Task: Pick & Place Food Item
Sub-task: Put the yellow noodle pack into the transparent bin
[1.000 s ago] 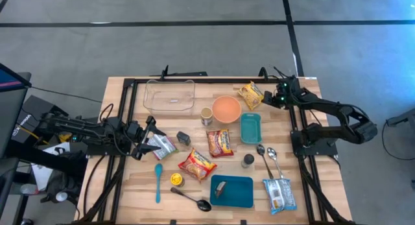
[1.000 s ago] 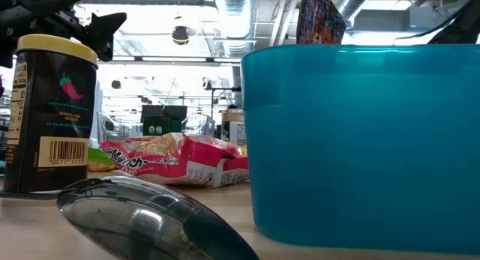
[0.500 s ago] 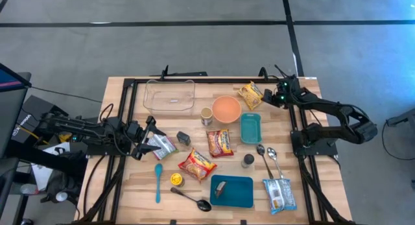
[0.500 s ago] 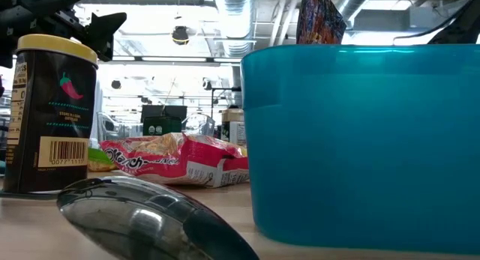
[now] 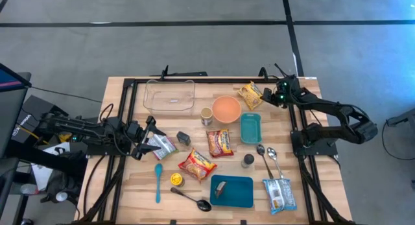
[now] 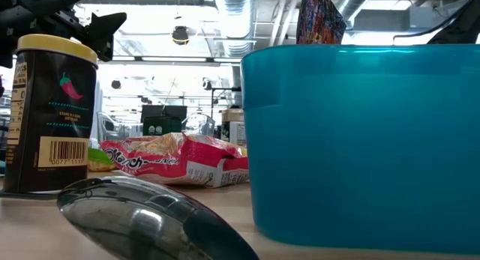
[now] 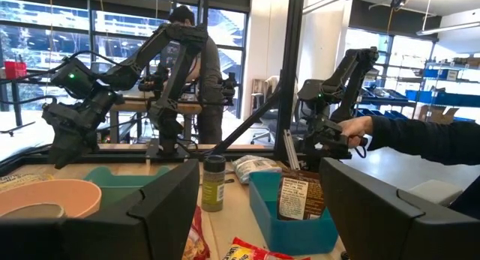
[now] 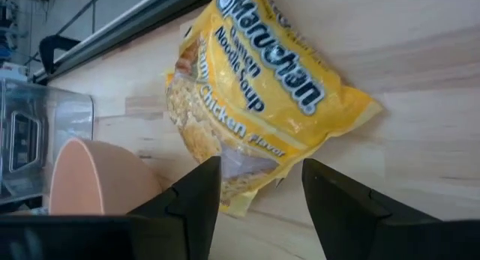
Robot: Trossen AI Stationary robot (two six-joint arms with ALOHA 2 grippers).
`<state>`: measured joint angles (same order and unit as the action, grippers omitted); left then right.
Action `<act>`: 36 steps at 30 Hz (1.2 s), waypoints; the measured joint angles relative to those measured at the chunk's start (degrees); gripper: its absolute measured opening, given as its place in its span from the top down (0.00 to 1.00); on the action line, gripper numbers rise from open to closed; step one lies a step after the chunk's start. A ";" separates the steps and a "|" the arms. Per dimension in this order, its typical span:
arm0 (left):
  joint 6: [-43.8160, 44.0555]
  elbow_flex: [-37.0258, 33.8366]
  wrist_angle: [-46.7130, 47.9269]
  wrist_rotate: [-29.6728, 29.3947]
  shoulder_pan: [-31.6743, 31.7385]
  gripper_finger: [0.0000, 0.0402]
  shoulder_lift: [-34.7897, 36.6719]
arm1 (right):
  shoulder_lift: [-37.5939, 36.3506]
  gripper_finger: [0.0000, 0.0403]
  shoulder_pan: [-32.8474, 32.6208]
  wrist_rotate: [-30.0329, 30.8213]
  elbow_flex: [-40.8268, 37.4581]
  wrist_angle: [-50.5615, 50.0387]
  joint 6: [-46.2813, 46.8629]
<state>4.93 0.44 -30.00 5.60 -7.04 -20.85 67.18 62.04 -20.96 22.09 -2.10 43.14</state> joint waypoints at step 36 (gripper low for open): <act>0.00 0.01 -0.02 -0.01 0.01 0.33 0.00 | 2.10 0.57 0.39 5.89 -0.02 -2.42 -3.70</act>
<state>4.93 0.45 -30.02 5.59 -7.03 -20.84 69.28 62.43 -15.07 22.07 -4.53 39.44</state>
